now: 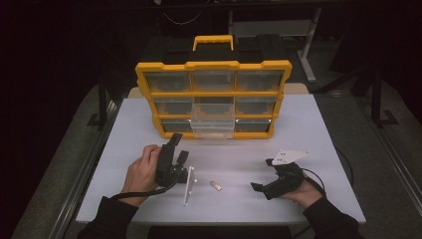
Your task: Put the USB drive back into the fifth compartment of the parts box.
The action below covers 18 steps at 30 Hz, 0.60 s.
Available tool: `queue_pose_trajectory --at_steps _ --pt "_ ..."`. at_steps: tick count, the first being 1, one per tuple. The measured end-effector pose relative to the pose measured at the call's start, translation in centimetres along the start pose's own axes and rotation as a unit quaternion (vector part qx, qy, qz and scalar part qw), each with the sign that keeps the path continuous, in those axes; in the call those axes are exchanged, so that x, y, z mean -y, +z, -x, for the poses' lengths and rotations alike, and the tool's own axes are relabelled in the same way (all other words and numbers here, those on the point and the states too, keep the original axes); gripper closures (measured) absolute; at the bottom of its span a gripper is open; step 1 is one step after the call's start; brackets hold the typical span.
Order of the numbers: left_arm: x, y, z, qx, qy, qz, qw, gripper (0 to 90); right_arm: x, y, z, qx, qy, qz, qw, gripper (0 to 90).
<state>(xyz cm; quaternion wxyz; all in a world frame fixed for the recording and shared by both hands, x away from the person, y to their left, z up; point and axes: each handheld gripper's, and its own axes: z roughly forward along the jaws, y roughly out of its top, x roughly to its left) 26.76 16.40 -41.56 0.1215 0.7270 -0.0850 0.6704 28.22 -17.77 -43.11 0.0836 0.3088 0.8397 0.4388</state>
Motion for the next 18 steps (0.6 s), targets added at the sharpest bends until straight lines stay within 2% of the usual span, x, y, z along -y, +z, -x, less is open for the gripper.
queue_pose_trajectory --at_steps 7,10,15,18 --pt "0.7 0.3 1.2 0.006 0.002 -0.017 0.9998 8.7 0.0 0.0 0.0 0.0 0.0 -0.001 1.0 0.0" --pt "0.8 0.6 1.6 0.005 0.0 -0.018 0.9998 6.5 0.0 0.0 0.0 0.0 0.0 -0.001 1.0 0.0" --pt "0.8 1.0 2.4 0.013 -0.009 -0.017 0.9997 0.4 0.0 0.0 -0.1 0.0 -0.001 -0.002 1.0 0.0" --pt "0.9 1.2 2.6 0.022 -0.01 -0.019 0.9995 0.0 0.0 0.0 -0.1 0.0 0.0 -0.001 1.0 0.0"
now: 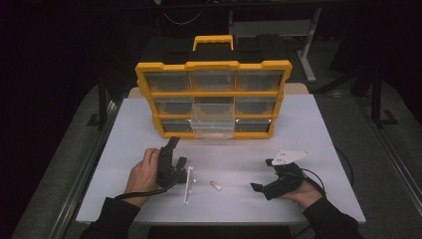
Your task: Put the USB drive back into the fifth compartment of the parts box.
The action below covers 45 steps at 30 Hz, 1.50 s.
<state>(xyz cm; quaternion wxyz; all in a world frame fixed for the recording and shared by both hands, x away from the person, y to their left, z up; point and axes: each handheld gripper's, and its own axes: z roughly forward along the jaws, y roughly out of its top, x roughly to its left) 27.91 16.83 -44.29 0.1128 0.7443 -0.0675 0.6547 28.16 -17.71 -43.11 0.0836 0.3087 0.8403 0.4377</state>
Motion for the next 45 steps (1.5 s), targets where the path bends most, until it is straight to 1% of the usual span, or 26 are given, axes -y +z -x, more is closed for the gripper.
queue_pose_trajectory --at_steps 7,9,12,17,21,25,28,29,30,33,38,40,45 --pt "-0.2 0.04 0.35 -0.003 -0.006 0.006 1.0 0.0 0.0 0.0 -0.02 0.0 -0.001 0.0 1.0 0.0" --pt "-0.22 0.11 0.53 0.0 -0.008 0.009 0.9999 0.0 0.0 0.0 -0.02 0.0 -0.001 0.0 1.0 0.0" --pt "-0.22 0.19 0.66 0.01 -0.016 0.005 0.9998 0.0 0.0 -0.01 -0.02 0.0 -0.001 0.0 1.0 0.0" --pt "-0.17 0.24 0.67 0.013 -0.028 0.005 0.9995 0.0 0.0 -0.01 -0.03 0.0 -0.001 0.0 1.0 0.0" --pt "-0.18 0.3 0.68 0.017 -0.031 0.002 0.9994 0.0 0.0 0.0 -0.03 0.0 -0.002 -0.001 1.0 0.0" --pt "-0.18 0.42 0.74 0.023 -0.044 -0.001 0.9988 0.0 0.0 0.02 -0.04 0.0 -0.002 -0.002 1.0 0.0" --pt "-0.16 0.56 0.79 0.028 -0.065 0.003 0.9975 0.0 0.0 0.02 -0.04 0.0 -0.002 -0.002 1.0 0.0" --pt "-0.16 0.57 0.77 0.029 -0.068 0.003 0.9972 0.0 0.0 0.02 -0.04 0.0 -0.002 -0.002 1.0 0.0" --pt "-0.16 0.59 0.75 0.031 -0.077 0.004 0.9966 0.0 0.0 0.02 -0.04 0.0 -0.002 -0.002 1.0 0.0" --pt "-0.17 0.63 0.68 0.041 -0.093 0.002 0.9949 0.0 0.01 0.04 -0.04 0.0 -0.002 -0.003 1.0 0.0" --pt "-0.03 0.75 0.64 0.053 -0.108 -0.001 0.9928 0.0 0.01 0.03 -0.05 0.0 -0.003 -0.002 1.0 0.0" --pt "0.01 0.73 0.55 0.056 -0.11 -0.005 0.9923 0.0 0.01 0.04 -0.06 0.0 -0.002 -0.003 1.0 0.0" --pt "0.09 0.75 0.4 0.064 -0.128 -0.005 0.9897 0.0 0.01 0.05 -0.06 0.0 -0.003 -0.003 1.0 0.0"
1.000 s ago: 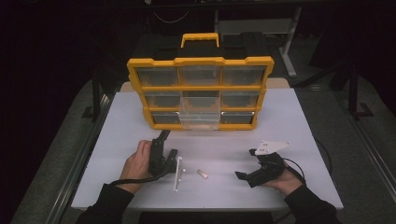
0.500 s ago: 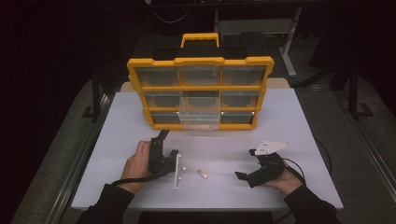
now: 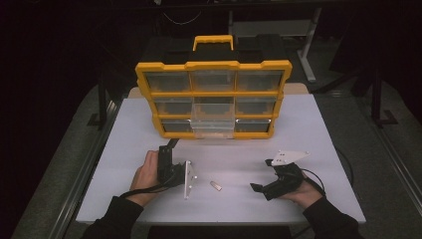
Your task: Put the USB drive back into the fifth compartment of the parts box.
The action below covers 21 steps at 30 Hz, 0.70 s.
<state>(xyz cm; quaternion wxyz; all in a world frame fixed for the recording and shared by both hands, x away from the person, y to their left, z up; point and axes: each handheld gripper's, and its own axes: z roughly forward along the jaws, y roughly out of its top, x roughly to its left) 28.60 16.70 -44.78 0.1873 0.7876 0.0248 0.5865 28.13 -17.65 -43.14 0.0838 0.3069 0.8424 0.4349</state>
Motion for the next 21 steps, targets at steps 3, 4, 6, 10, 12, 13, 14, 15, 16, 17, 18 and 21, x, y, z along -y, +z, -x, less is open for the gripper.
queue_pose_trajectory --at_steps 3,4,6,10,12,13,14,15,16,17,18,21 --pt "0.03 0.02 -0.12 0.009 -0.02 0.002 0.9998 0.0 0.0 0.0 -0.01 0.0 0.0 0.0 1.0 0.0" --pt "0.04 0.03 -0.13 0.011 -0.023 0.002 0.9997 0.0 0.0 0.01 -0.01 0.0 -0.001 0.0 1.0 0.0" --pt "0.07 0.03 -0.2 0.016 -0.032 0.001 0.9994 0.0 0.0 0.01 -0.01 0.0 -0.001 0.0 1.0 0.0" --pt "0.07 0.08 -0.28 0.023 -0.051 0.005 0.9984 0.0 0.0 0.0 -0.01 0.0 0.0 0.0 1.0 0.0" --pt "0.06 0.08 -0.39 0.028 -0.059 0.007 0.9978 0.0 0.01 0.0 0.0 0.0 -0.001 0.0 1.0 0.0" --pt "0.07 0.09 -0.39 0.03 -0.065 0.007 0.9974 0.0 0.01 0.0 0.0 0.0 -0.001 0.0 1.0 0.0" --pt "0.08 0.09 -0.42 0.032 -0.07 0.008 0.997 0.0 0.01 0.0 0.0 0.0 -0.001 0.0 1.0 0.0" --pt "0.09 0.1 -0.49 0.033 -0.073 0.008 0.9967 0.0 0.01 -0.01 0.01 0.001 -0.001 0.0 1.0 0.0" --pt "0.11 0.1 -0.53 0.035 -0.077 0.008 0.9964 0.0 0.0 -0.01 0.0 0.001 -0.001 0.0 1.0 0.0" --pt "0.11 0.09 -0.59 0.037 -0.079 0.007 0.9962 0.0 0.0 -0.01 0.0 0.001 -0.001 0.001 1.0 0.0" --pt "0.13 0.1 -0.64 0.039 -0.084 0.007 0.9956 0.0 0.01 -0.01 0.0 0.001 -0.001 0.0 1.0 0.0" --pt "0.16 0.1 -0.8 0.047 -0.096 0.006 0.9942 0.0 0.0 -0.01 -0.01 0.001 -0.001 0.0 1.0 0.0"
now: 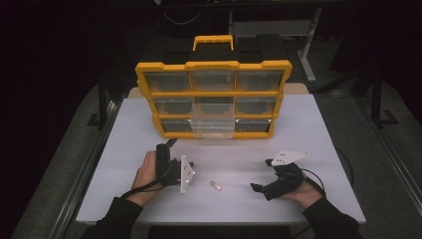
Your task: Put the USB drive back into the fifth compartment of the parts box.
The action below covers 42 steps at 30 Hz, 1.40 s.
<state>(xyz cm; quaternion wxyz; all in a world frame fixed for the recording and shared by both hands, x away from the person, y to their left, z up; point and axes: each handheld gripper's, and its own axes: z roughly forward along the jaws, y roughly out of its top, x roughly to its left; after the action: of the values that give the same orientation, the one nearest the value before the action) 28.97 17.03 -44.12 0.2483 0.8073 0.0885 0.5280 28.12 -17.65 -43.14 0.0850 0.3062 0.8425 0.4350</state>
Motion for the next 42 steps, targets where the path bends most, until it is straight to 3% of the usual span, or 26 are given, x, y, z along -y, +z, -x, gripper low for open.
queue_pose_trajectory --at_steps 7,13,22,31,42 --pt "0.0 0.0 -0.2 0.015 -0.031 0.0 0.9994 0.0 0.0 0.0 0.0 0.0 0.0 0.0 1.0 0.0" --pt "0.0 0.1 -0.5 0.032 -0.065 0.0 0.9974 0.0 0.0 0.0 0.0 0.0 0.0 0.001 1.0 0.0" --pt "0.1 0.1 -1.0 0.054 -0.118 -0.002 0.9916 0.0 0.0 0.0 0.0 0.0 0.002 0.002 1.0 0.0" --pt "0.4 0.2 -1.6 0.079 -0.176 -0.002 0.9812 0.0 0.0 0.0 0.0 0.001 0.002 0.003 1.0 0.0" --pt "0.9 0.5 -2.3 0.119 -0.256 0.004 0.9593 0.0 0.0 0.0 0.1 0.002 0.003 0.003 1.0 0.0"
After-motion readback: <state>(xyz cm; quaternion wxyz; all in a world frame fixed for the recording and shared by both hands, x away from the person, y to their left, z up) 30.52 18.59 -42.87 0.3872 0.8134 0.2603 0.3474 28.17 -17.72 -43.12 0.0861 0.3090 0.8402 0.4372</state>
